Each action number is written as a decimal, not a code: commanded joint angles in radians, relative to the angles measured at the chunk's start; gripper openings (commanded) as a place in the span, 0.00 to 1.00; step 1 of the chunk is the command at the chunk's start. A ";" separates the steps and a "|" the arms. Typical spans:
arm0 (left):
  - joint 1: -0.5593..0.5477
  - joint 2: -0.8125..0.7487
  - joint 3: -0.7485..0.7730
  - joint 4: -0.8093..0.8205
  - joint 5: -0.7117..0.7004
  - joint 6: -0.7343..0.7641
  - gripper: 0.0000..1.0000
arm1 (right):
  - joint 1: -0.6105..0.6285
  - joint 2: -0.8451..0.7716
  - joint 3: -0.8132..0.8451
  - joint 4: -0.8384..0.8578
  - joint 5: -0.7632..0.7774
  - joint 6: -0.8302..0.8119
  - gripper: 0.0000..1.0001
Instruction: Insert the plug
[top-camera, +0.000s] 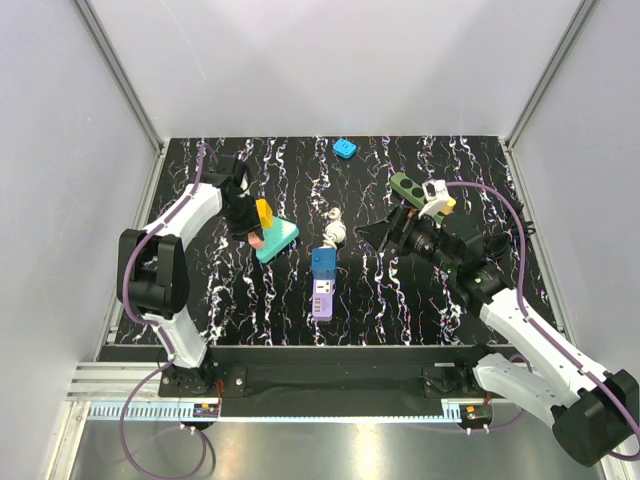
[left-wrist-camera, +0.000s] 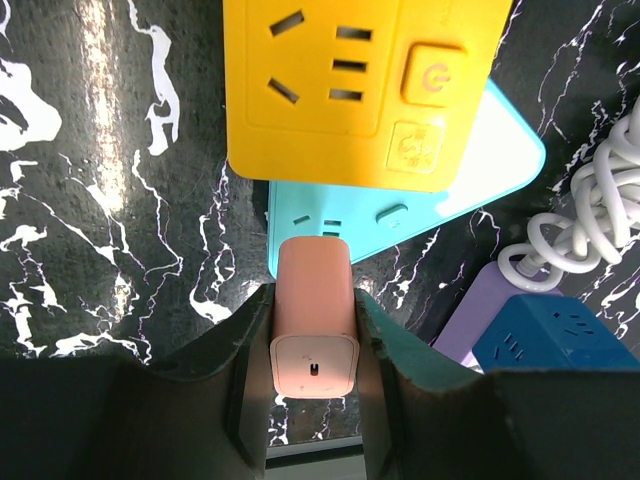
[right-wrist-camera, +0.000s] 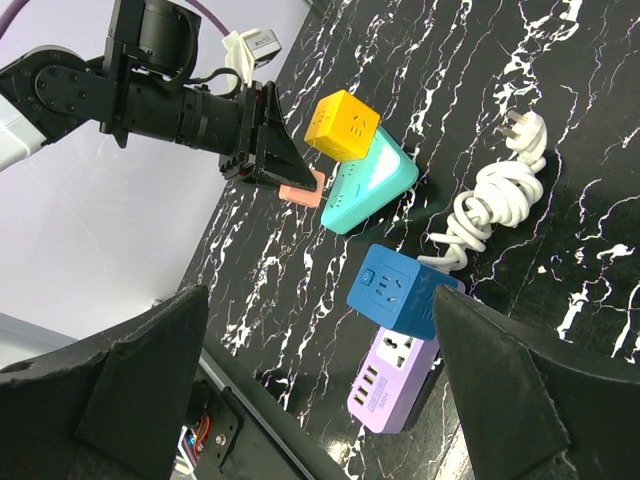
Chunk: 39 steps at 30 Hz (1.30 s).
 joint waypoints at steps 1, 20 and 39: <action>-0.003 -0.025 0.006 0.009 0.023 0.000 0.00 | -0.004 -0.024 0.004 0.027 0.018 -0.016 1.00; -0.017 0.040 -0.008 0.074 0.045 -0.015 0.00 | -0.006 -0.036 -0.002 0.024 0.032 -0.025 1.00; -0.025 0.038 0.014 0.063 0.055 -0.032 0.00 | -0.004 -0.044 -0.006 0.022 0.038 -0.031 1.00</action>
